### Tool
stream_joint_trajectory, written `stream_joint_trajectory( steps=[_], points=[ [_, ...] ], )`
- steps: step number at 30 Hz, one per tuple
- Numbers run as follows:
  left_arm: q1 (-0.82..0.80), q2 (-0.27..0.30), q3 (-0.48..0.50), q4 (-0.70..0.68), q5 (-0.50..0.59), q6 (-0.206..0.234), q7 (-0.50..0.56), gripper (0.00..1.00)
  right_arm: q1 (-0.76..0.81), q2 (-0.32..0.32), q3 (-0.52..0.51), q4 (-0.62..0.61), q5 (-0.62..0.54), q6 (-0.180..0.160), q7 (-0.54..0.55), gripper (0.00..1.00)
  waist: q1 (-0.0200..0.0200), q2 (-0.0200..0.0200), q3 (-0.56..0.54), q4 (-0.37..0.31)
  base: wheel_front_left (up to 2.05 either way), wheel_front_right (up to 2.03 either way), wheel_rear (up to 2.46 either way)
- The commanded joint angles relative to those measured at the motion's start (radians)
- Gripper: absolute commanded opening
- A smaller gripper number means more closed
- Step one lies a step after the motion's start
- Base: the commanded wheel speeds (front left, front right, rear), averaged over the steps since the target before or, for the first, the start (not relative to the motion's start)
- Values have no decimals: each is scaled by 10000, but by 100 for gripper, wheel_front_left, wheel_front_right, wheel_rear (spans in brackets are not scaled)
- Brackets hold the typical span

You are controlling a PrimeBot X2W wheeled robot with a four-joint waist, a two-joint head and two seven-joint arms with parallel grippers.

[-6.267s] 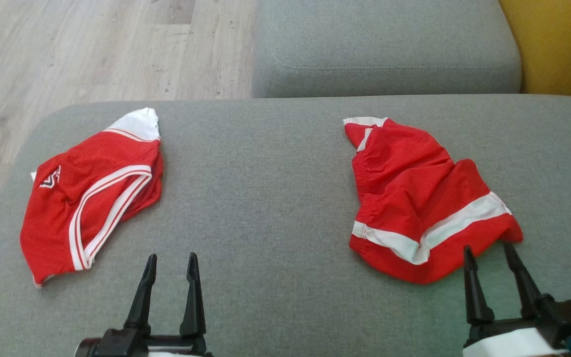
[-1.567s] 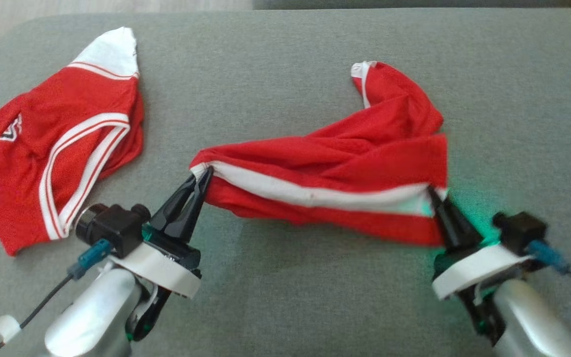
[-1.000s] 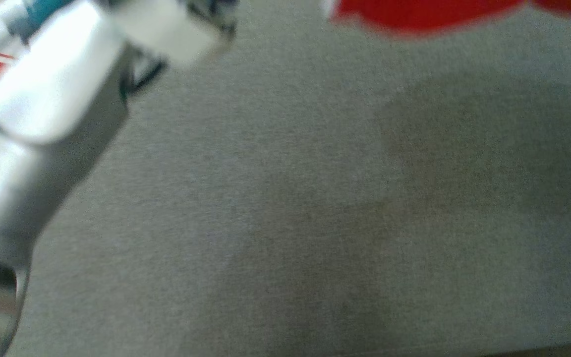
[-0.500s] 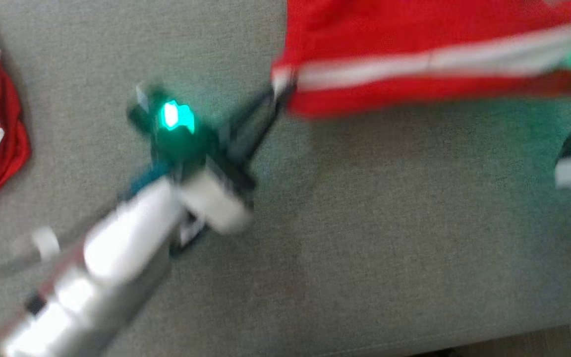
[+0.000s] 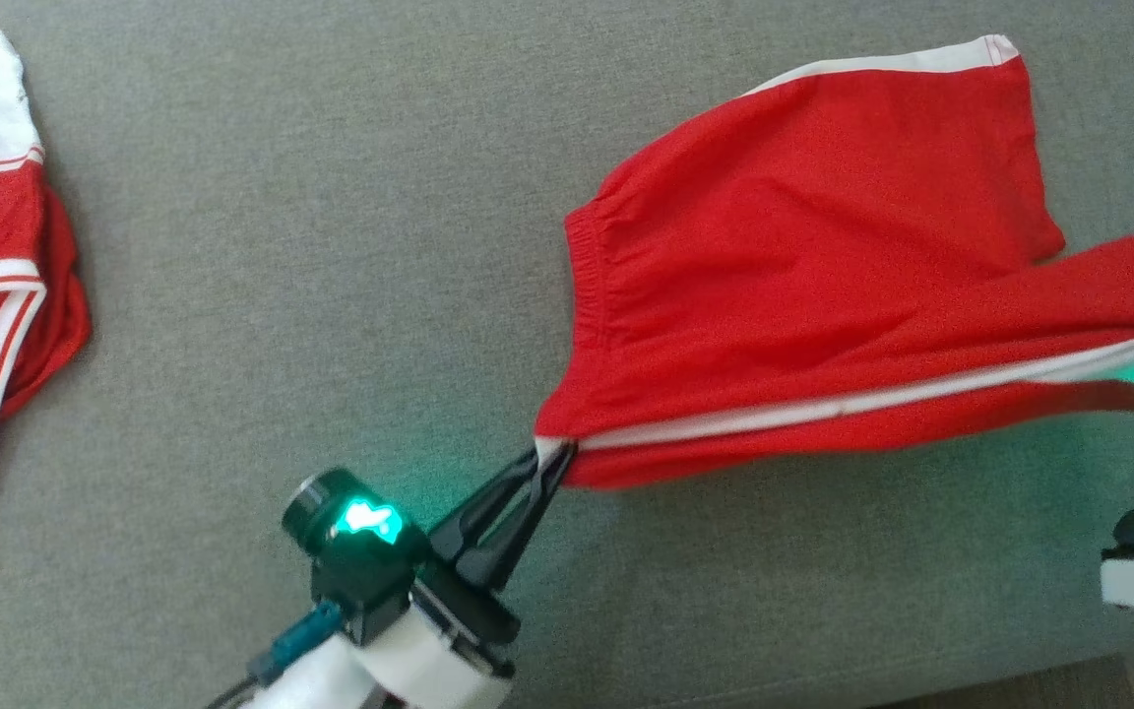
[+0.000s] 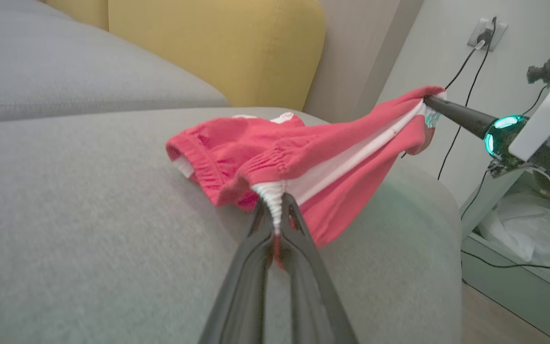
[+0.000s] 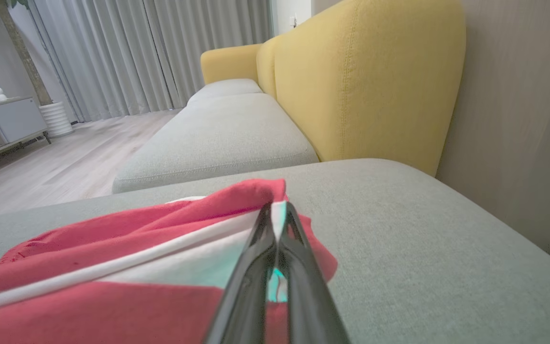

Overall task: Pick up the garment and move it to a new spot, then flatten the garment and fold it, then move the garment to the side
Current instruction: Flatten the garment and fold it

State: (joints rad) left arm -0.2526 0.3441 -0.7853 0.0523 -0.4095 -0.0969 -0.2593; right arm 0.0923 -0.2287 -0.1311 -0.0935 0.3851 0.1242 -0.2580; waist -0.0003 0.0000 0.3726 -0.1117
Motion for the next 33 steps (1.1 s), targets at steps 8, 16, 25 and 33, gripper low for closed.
stream_joint_trajectory(
  steps=[8,16,25,33],
  points=[
    [-2520,-681,386,487,318,-222,-24,0,-2194,-636,309,1247,-213,65,149,0,3,0,212,167,0,0,0],
    [-4416,-1328,199,2403,234,-308,-21,0,-4705,-1198,922,3586,-658,65,74,0,3,0,732,306,0,0,0],
    [-5061,-1751,-282,3151,63,-334,-23,100,-5790,-1050,1418,5671,-688,65,-25,100,3,0,841,437,0,0,0],
    [-4172,-1786,409,2959,394,-124,-23,100,-4715,-348,550,5196,-682,65,-35,100,3,0,264,492,0,0,0]
  ],
)
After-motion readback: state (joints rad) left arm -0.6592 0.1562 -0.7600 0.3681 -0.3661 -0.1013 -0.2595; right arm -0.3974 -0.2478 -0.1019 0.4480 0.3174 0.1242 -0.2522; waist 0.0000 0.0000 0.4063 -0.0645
